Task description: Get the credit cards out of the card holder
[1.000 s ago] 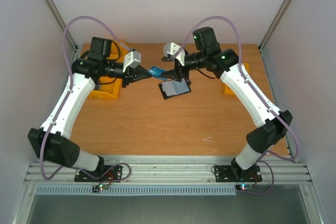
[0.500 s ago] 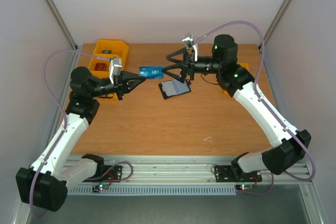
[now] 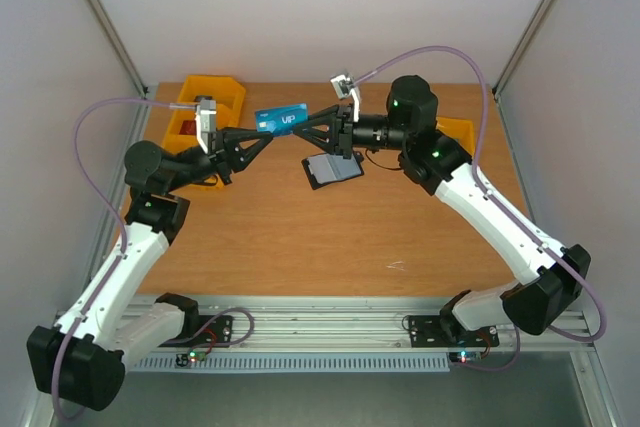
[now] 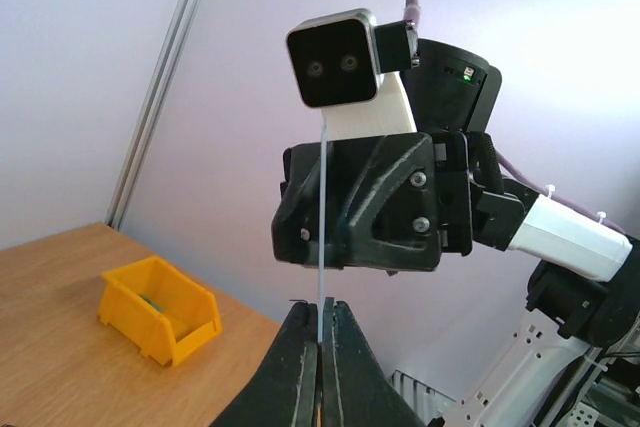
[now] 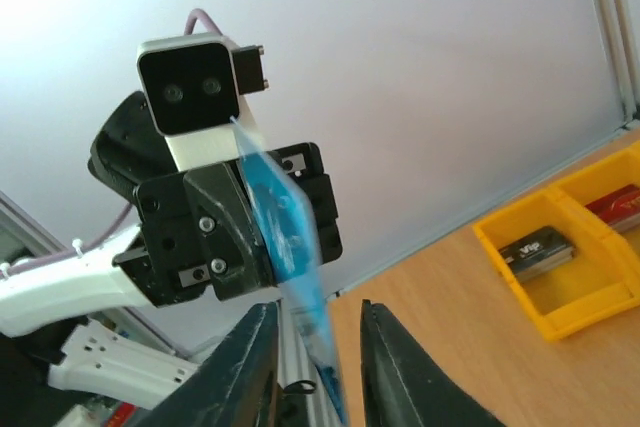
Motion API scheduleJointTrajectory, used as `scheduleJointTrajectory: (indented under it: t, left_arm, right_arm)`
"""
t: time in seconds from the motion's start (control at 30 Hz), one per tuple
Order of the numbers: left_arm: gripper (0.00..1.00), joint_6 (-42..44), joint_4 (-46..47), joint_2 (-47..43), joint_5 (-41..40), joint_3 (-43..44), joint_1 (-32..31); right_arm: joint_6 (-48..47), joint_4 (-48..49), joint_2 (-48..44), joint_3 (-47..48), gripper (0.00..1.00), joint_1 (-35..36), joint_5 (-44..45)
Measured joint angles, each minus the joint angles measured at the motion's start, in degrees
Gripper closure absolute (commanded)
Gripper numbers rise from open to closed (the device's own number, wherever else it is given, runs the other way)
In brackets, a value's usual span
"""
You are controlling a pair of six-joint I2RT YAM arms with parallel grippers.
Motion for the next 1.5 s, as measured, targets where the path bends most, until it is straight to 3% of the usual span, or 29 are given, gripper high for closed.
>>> scheduleJointTrajectory:
  t: [0.03,0.07,0.1,0.17,0.2,0.27,0.43,0.53,0.67,0.8,0.9,0.93,1.07,1.23,1.5]
  left_arm:
    - [1.0,-0.1,0.0,-0.1,-0.1,0.0,-0.1]
    - [1.0,-0.2,0.0,-0.2,-0.1,0.0,-0.1]
    - [0.91,-0.2,-0.1,-0.3,-0.1,0.0,-0.1]
    - [0.47,0.6,-0.9,-0.5,-0.6,-0.2,0.0]
    - [0.32,2.3,-2.1,-0.8,-0.6,-0.3,0.0]
    - [0.26,6.4,-6.1,-1.8,-0.5,-0.4,0.0]
    - [0.25,30.0,-23.1,-7.3,-4.1,0.7,0.0]
    - [0.26,51.3,-28.8,-11.5,-9.4,0.7,0.0]
    - [0.27,77.6,-19.5,-16.3,-13.1,-6.4,0.0]
    - [0.29,97.4,-4.9,-13.6,-12.0,-12.0,-0.3]
    - [0.42,108.5,3.0,-9.4,-10.4,-12.9,-0.5]
    - [0.49,111.7,5.3,-8.2,-9.7,-13.1,-0.5]
    - [0.52,120.3,9.9,-7.0,-6.4,-13.2,-1.4]
    - [0.59,128.7,6.9,-8.6,-4.3,-13.2,-2.0]
    - [0.53,136.2,-4.5,-10.0,-5.8,-12.2,-2.0]
  right_arm:
    - [0.8,0.2,0.3,0.5,0.98,0.0,0.0]
    - [1.0,0.2,0.4,0.8,0.99,0.1,0.1]
    - [1.2,-0.1,0.6,1.2,0.99,0.2,0.3]
    - [1.7,-2.3,0.9,2.6,0.99,0.2,0.4]
    - [1.7,-4.1,1.0,3.8,0.99,0.3,0.5]
    - [1.4,-8.3,1.4,6.5,0.99,0.2,1.0]
    - [-1.0,-25.8,2.6,16.3,0.99,-1.9,2.7]
    - [-2.8,-38.0,4.2,23.3,0.99,-3.9,2.8]
    - [-4.0,-50.0,7.4,31.1,0.99,-5.0,0.9]
    - [-4.4,-56.0,10.7,34.4,0.99,-4.5,-1.9]
    - [-4.6,-58.2,13.0,35.2,0.99,-3.7,-3.3]
    - [-4.6,-58.7,13.7,35.4,0.99,-3.3,-3.6]
    - [-4.7,-60.1,16.0,36.5,0.99,-1.4,-4.7]
    - [-4.8,-60.3,17.0,37.6,0.99,-0.5,-5.6]
    - [-5.7,-60.9,17.0,39.1,0.99,-0.3,-6.1]
